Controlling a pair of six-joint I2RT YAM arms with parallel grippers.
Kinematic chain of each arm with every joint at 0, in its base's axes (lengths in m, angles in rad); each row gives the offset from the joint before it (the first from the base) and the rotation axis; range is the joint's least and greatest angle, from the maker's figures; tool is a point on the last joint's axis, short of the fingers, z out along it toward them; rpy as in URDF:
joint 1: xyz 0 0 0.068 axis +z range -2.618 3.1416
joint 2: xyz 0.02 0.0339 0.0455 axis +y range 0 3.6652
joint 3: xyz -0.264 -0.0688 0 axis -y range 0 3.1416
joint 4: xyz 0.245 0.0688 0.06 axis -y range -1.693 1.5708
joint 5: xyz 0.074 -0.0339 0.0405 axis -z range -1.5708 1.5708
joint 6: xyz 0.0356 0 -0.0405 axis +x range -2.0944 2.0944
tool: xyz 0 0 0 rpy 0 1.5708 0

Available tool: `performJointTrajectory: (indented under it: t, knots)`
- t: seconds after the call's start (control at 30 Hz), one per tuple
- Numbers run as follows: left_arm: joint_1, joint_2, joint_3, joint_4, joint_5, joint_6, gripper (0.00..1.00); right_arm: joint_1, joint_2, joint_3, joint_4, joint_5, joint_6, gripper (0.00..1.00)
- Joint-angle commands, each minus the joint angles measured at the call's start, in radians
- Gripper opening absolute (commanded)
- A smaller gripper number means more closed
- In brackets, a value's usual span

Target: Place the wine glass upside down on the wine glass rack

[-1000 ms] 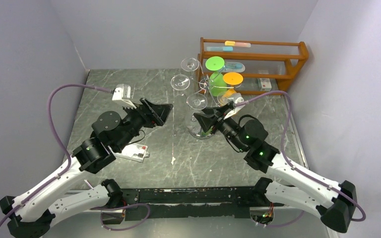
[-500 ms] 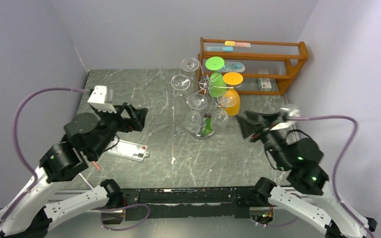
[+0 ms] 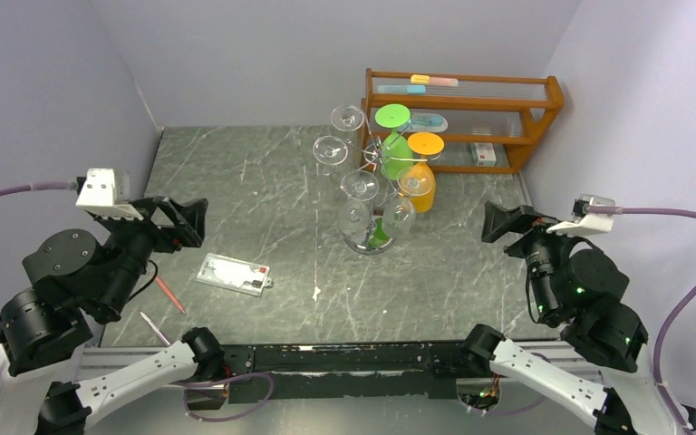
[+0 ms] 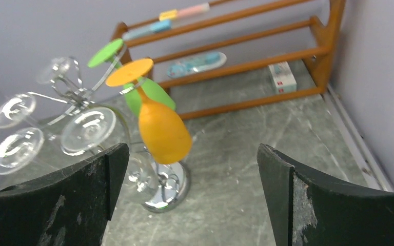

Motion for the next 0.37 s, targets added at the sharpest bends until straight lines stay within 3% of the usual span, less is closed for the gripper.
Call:
performJointTrajectory:
  t: [0.0,0.33]
  knots:
    - [0.000,-0.024,0.038,-0.083,-0.036,0.033,0.96,-0.001,-0.003,-0.001,-0.159,0.060,0.069,1.00]
    - [0.000,-0.047,0.025,-0.079,-0.003,0.044,0.97,0.001,-0.067,-0.058,-0.100,0.028,0.046,1.00]
